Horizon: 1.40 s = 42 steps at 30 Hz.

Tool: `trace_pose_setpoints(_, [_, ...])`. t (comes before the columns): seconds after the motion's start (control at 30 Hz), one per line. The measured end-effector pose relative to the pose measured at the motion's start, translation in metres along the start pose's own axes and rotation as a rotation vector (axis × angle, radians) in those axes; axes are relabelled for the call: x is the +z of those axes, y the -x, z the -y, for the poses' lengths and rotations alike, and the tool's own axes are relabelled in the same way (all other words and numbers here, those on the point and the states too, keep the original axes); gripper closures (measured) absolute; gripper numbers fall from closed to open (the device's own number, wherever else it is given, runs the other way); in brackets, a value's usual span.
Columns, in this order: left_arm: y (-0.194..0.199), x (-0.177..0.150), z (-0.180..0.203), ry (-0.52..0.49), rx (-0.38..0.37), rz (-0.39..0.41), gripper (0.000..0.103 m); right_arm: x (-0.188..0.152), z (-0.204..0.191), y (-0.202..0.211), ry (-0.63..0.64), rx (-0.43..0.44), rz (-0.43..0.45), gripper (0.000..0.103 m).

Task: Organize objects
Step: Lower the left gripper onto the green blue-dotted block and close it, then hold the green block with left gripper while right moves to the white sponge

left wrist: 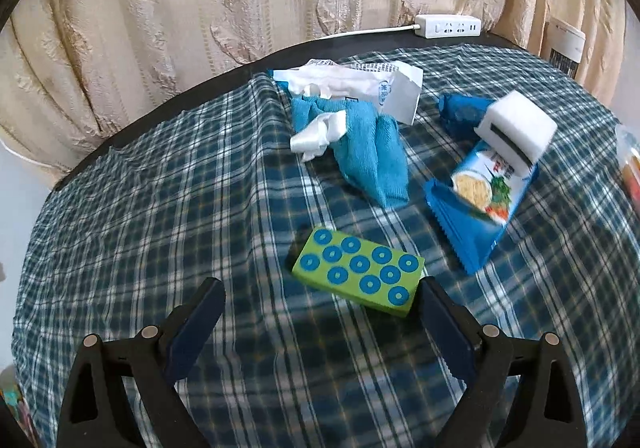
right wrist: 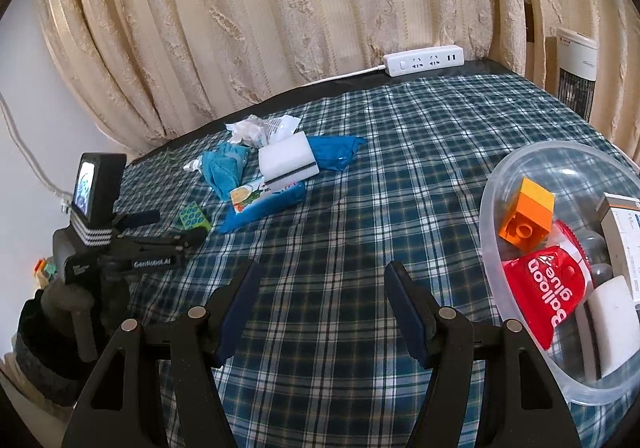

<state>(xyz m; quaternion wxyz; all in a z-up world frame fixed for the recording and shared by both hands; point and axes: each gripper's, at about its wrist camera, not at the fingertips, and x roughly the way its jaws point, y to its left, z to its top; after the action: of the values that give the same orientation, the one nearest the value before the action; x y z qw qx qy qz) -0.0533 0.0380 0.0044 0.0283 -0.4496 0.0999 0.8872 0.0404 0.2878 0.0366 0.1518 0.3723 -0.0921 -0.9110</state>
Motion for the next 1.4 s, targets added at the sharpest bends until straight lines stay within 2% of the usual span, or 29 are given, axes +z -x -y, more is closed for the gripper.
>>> trace_pose_setpoints(0.3, [-0.009,0.007,-0.006,0.041,-0.053,-0.010,0.006,0.000,0.002,-0.006,-0.008,0.001,-0.013,0.037])
trace_pose_setpoints(0.57, [-0.008,0.007,-0.009,0.052,-0.132,0.007,0.034,0.002,-0.003,-0.014,0.001,0.002,-0.030,0.037])
trace_pose_setpoints(0.67, [-0.007,0.006,-0.011,0.055,-0.143,0.011,0.038,0.003,-0.006,-0.017,0.011,0.000,-0.035,0.037])
trace_pose_setpoints(1.17, [0.017,0.004,-0.026,0.106,-0.215,0.071,0.040,0.024,-0.028,-0.041,0.065,-0.001,-0.060,0.037])
trace_pose_setpoints(1.4, [0.018,0.003,-0.027,0.107,-0.226,0.066,0.040,0.035,-0.035,-0.055,0.067,0.009,-0.079,0.037])
